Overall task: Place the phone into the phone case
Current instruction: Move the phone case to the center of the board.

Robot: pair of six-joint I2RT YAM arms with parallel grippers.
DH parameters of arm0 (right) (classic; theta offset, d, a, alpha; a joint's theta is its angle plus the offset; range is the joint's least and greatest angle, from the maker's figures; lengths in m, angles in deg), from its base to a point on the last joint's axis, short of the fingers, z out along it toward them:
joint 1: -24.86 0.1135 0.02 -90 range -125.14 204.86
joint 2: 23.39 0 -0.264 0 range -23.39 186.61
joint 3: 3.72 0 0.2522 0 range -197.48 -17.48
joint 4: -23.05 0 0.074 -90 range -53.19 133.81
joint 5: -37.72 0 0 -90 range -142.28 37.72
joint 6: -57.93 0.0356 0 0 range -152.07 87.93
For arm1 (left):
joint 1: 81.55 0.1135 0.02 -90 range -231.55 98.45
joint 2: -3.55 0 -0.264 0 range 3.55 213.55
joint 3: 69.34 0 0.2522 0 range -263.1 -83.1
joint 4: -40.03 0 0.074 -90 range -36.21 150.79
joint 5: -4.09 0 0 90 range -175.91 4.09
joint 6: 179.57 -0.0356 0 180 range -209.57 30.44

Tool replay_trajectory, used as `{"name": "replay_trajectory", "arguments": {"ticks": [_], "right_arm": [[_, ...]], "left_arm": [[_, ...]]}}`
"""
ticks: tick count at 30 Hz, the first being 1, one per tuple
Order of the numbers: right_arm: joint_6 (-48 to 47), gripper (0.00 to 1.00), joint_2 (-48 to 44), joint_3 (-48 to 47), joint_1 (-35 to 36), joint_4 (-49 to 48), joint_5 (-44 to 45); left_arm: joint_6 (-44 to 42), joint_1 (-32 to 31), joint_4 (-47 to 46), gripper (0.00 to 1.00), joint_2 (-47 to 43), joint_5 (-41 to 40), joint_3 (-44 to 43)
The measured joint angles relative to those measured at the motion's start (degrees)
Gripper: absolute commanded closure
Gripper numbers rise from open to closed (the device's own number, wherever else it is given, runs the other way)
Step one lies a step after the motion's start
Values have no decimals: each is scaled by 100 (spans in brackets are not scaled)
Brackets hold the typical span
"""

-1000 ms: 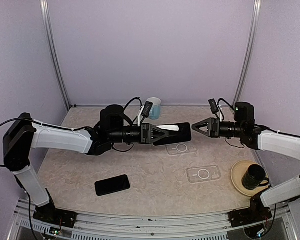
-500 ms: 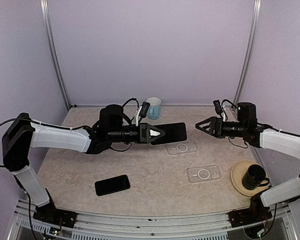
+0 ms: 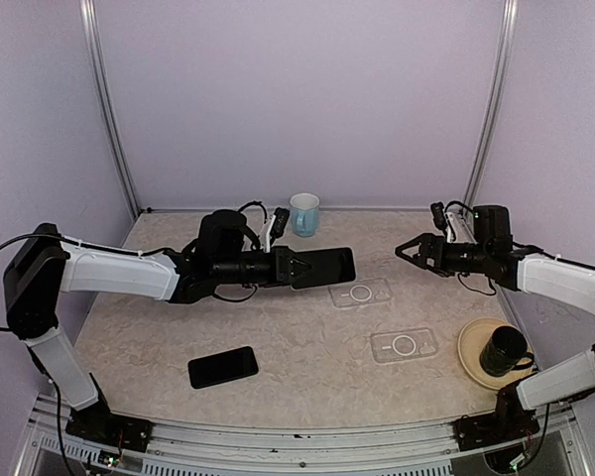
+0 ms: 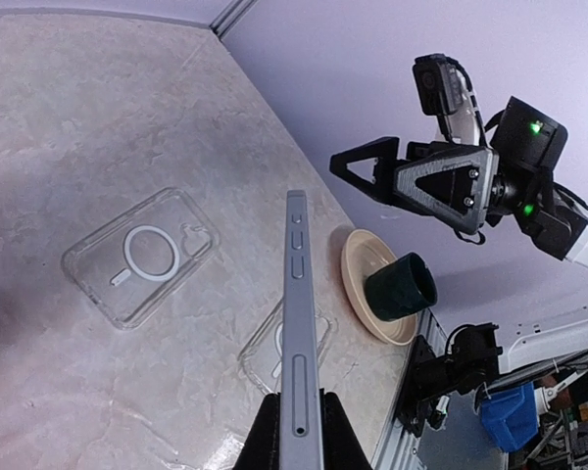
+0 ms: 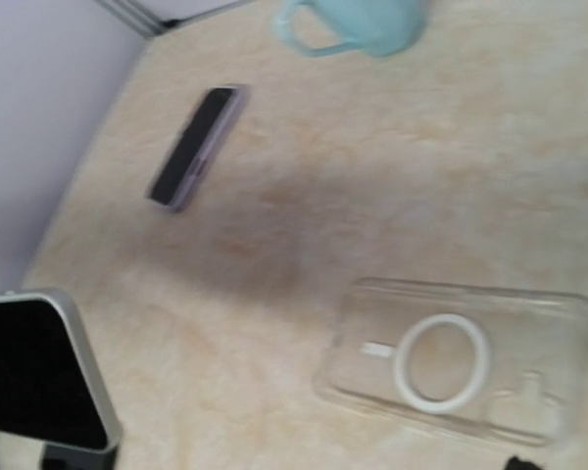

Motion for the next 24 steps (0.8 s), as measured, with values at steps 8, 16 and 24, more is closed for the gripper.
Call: {"name": "replay_trajectory", "arguments": {"ticks": [8,16,24], "right_arm": [[-358,23,669,-420,-9,315,610],[-468,42,1810,-732,-11,332,826],[-579,54,2789,-1296,-9,363,1001]], "left_arm": [[332,162,343,100,127,-225,-11],[671,223,743,100,614,-234,-317],[837,245,868,100,682,-243,-326]]}}
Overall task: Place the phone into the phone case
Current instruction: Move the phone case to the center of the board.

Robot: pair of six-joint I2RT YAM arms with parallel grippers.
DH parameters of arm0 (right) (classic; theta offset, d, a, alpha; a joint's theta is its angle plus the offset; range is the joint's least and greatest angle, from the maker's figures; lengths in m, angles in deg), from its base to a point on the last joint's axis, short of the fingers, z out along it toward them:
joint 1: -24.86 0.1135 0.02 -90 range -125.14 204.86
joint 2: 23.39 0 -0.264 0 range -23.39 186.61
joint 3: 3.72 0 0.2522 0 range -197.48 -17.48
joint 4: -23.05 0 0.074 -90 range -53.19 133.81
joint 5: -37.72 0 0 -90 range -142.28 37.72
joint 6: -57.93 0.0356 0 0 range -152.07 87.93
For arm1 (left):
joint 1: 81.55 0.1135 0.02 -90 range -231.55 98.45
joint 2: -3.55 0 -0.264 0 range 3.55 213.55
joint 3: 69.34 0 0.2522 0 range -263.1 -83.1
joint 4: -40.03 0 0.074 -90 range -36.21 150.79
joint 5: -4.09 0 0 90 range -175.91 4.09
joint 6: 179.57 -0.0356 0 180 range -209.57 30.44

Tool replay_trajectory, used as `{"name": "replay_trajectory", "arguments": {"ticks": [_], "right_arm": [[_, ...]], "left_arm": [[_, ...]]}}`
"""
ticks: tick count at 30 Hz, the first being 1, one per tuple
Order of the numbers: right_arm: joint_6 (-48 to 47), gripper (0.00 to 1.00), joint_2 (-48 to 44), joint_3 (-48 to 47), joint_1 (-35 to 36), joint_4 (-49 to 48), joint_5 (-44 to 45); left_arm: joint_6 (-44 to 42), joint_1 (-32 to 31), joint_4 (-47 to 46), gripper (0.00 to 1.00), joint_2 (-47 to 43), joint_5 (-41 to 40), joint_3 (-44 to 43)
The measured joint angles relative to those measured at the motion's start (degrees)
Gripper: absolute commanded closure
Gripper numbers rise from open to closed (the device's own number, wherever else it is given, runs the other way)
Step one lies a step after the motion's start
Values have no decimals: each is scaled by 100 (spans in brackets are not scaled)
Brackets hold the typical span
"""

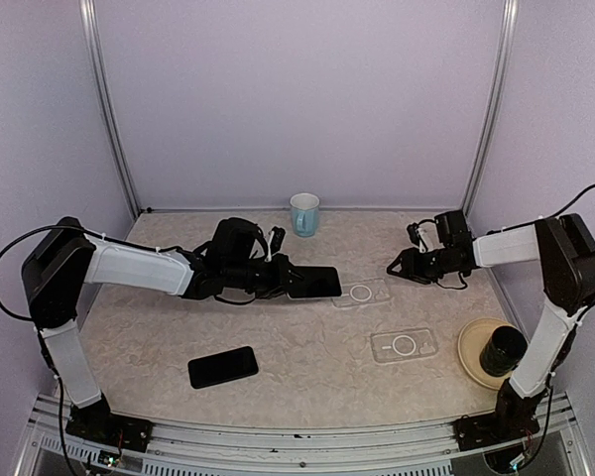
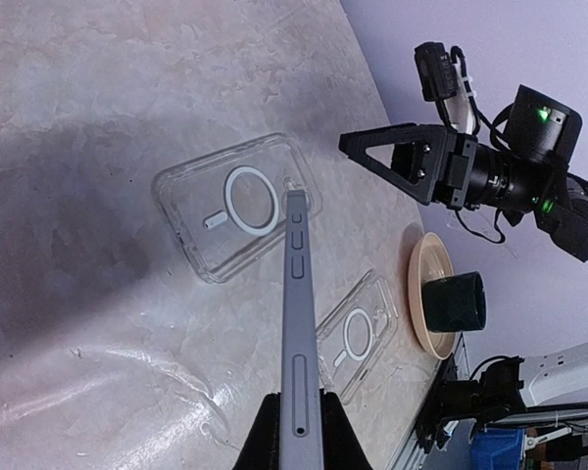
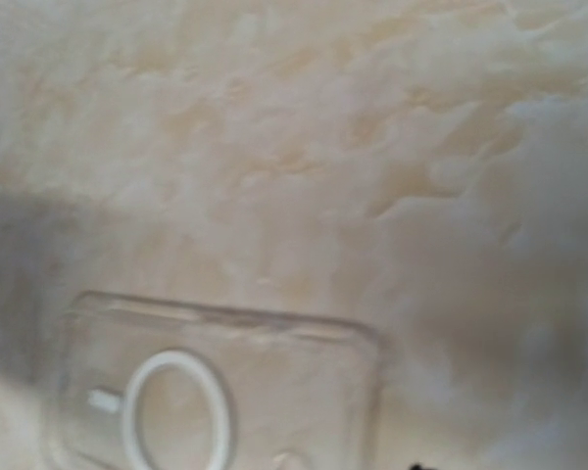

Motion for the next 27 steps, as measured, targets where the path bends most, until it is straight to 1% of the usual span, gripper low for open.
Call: {"name": "replay_trajectory", "arguments": {"ticks": [6,9,14,21,27], "right_arm": [[-55,63,459,-280,83,90,234],[-87,65,573,-352,184,157,323],[-177,73,680,-501,433,195,448],[-186,74,680,-509,656,254,590],[-179,71,603,-339,721,238,752]], "left_arm": [[26,0,87,100,0,-52,0],[44,4,144,100,0,-66,0],[79,37,192,100,-2,-61,0],[111,85,219,100,-4,-46,48],[111,109,245,100,-7,-28,72]]}}
